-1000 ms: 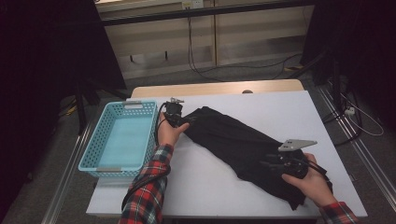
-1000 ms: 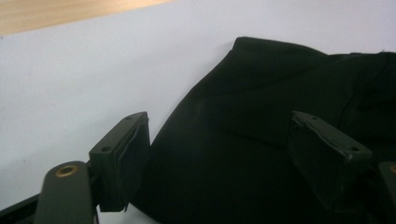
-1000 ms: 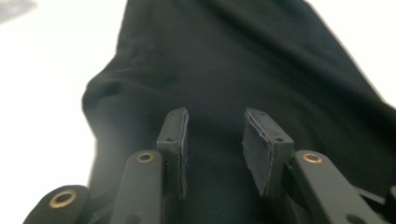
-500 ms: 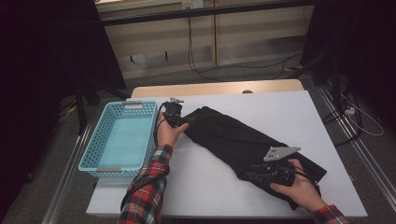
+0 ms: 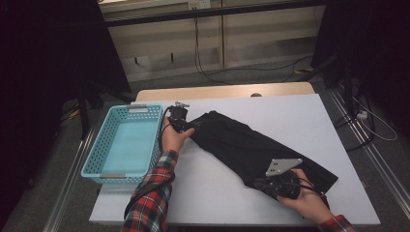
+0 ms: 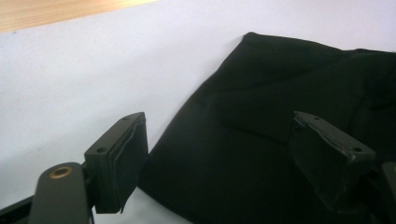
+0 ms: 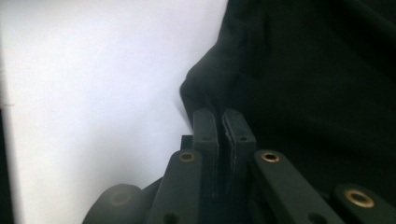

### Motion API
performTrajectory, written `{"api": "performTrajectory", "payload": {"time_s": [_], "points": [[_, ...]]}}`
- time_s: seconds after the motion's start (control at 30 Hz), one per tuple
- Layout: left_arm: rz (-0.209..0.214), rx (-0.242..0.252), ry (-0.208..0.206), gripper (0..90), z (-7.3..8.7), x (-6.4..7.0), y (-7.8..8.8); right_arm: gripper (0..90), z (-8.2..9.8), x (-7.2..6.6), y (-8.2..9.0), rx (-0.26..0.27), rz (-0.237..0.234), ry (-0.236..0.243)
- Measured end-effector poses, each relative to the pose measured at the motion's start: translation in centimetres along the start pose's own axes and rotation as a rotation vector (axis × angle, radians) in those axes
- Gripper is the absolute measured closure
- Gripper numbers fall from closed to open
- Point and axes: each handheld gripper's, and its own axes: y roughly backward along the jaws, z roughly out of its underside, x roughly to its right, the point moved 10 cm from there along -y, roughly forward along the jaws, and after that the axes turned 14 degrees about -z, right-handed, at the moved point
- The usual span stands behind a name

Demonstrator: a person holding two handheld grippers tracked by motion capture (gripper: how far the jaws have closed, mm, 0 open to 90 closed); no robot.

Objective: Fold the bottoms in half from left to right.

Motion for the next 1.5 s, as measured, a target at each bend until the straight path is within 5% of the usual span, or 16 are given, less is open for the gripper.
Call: {"api": "performTrajectory", "payload": {"time_s": [0.1, 0.23, 0.37, 0.43, 0.6, 0.77, 1.13, 1.23, 1.33, 1.5], "points": [[-0.004, -0.004, 0.002, 20.3, 0.4, -0.3, -0.1, 82.3, 0.5, -0.7, 0.0, -0.009, -0.029, -0.019], [-0.006, -0.011, 0.009, 20.3, 0.7, -0.4, -0.3, 65.3, 0.0, -0.5, 0.3, 0.019, -0.029, -0.022], [0.002, -0.016, 0.007, 20.4, 0.8, -0.5, -0.4, 58.5, -1.6, 1.1, 2.1, 0.091, 0.004, -0.044], [0.002, -0.015, 0.002, 20.5, 0.8, -0.4, -0.5, 57.9, -2.2, 2.9, 3.1, 0.118, 0.059, -0.059], [0.008, -0.014, -0.004, 20.6, 0.8, -0.1, -0.5, 65.4, -2.8, 8.9, 4.6, 0.184, 0.213, -0.147], [0.005, -0.013, 0.003, 20.3, 0.8, -0.4, -0.1, 66.8, -3.3, 12.7, 3.6, 0.166, 0.254, -0.182], [0.003, -0.015, 0.002, 20.1, 1.0, -0.5, 0.0, 82.1, -5.0, 14.8, -0.1, 0.142, 0.172, -0.254], [0.0, -0.008, 0.003, 20.2, 0.8, -0.5, 0.0, 90.0, -5.0, 15.0, -0.7, 0.102, 0.169, -0.24], [0.001, -0.003, 0.009, 20.1, 0.7, -0.5, 0.0, 90.0, -5.3, 15.8, -0.3, 0.092, 0.21, -0.227], [-0.001, -0.012, 0.011, 20.1, 0.9, -0.8, -0.1, 90.0, -6.0, 17.1, 1.1, 0.152, 0.266, -0.239]]}}
